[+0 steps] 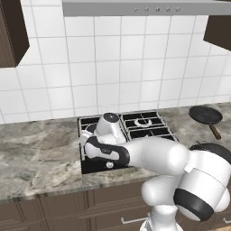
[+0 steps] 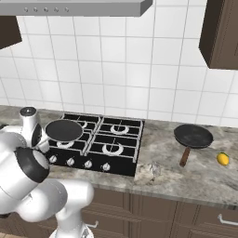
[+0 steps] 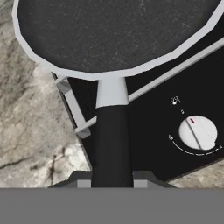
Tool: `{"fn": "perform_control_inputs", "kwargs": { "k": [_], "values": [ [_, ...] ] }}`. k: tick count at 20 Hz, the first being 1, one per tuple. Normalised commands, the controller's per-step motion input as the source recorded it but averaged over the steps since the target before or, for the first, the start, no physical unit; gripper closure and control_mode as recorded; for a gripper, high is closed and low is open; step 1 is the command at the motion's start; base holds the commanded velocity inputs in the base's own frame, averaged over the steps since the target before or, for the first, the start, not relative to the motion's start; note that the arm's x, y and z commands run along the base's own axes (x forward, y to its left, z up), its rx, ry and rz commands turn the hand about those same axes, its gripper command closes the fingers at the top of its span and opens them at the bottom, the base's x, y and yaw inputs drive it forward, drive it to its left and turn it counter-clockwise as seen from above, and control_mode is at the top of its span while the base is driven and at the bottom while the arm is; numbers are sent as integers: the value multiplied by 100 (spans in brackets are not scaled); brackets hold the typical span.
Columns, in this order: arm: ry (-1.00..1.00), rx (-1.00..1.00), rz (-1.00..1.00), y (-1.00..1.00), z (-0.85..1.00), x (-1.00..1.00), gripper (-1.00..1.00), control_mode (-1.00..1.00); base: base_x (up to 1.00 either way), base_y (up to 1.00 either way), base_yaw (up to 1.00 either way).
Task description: Place both pans onto different burners. Then place the lemon and the fish on different pans.
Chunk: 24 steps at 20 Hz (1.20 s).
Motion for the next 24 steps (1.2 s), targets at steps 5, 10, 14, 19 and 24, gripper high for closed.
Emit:
{"fn": "perform_control_inputs", "kwargs": {
  "k": [5, 10, 14, 19, 24],
  "values": [
    [0, -3, 0, -24, -13, 2, 100, -100, 0, 0, 0],
    [0, -9, 0, 0, -25, 22, 100, -100, 0, 0, 0],
    [0, -1, 0, 0, -13, 27, 100, -100, 0, 0, 0],
    [8, 0, 1, 0, 0, -5, 100, -100, 0, 0, 0],
    [2, 0, 1, 13, -1, 2, 100, -100, 0, 0, 0]
  ]
}}
